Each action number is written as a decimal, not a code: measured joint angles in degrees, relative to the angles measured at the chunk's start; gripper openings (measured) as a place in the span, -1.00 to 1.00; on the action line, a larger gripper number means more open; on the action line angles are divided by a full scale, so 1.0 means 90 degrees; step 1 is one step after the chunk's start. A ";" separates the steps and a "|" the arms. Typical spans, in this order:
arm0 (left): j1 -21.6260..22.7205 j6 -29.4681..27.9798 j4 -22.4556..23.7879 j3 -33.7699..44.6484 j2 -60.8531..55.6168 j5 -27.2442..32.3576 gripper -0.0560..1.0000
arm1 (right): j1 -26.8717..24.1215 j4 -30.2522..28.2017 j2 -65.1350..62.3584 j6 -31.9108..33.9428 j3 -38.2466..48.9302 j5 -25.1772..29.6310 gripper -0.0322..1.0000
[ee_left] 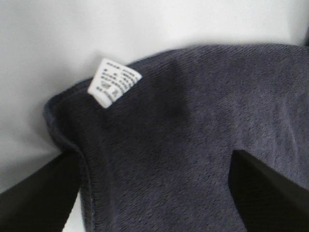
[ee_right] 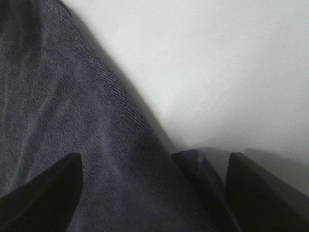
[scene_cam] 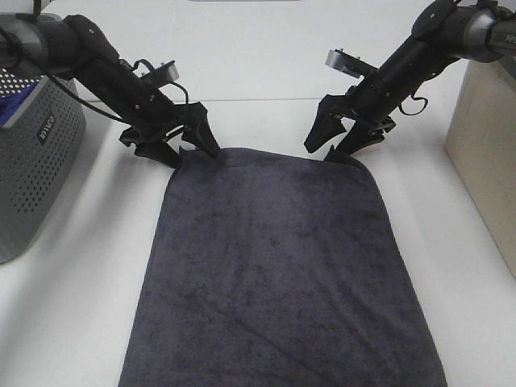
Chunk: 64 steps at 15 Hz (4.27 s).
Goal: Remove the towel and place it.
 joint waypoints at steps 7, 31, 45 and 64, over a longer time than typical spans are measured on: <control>-0.0159 0.0013 -0.0083 0.0000 0.0019 -0.0204 0.61 | 0.0032 -0.0700 0.0000 -0.0115 0.0013 -0.0121 0.59; -0.0229 0.0013 0.0261 0.0013 0.0146 -0.0452 -0.88 | 0.0032 -0.0834 -0.0019 0.0382 0.0363 -0.0834 -0.92; -0.0236 -0.0560 0.2266 -0.1522 0.0229 -0.0815 -0.88 | 0.0025 -0.1133 -0.0516 0.0949 0.0363 -0.3088 -0.92; -0.0236 -0.0560 0.2687 -0.1611 0.0681 -0.4297 -0.88 | 0.0045 -0.1101 -0.0248 0.0376 0.0363 -0.5761 -0.92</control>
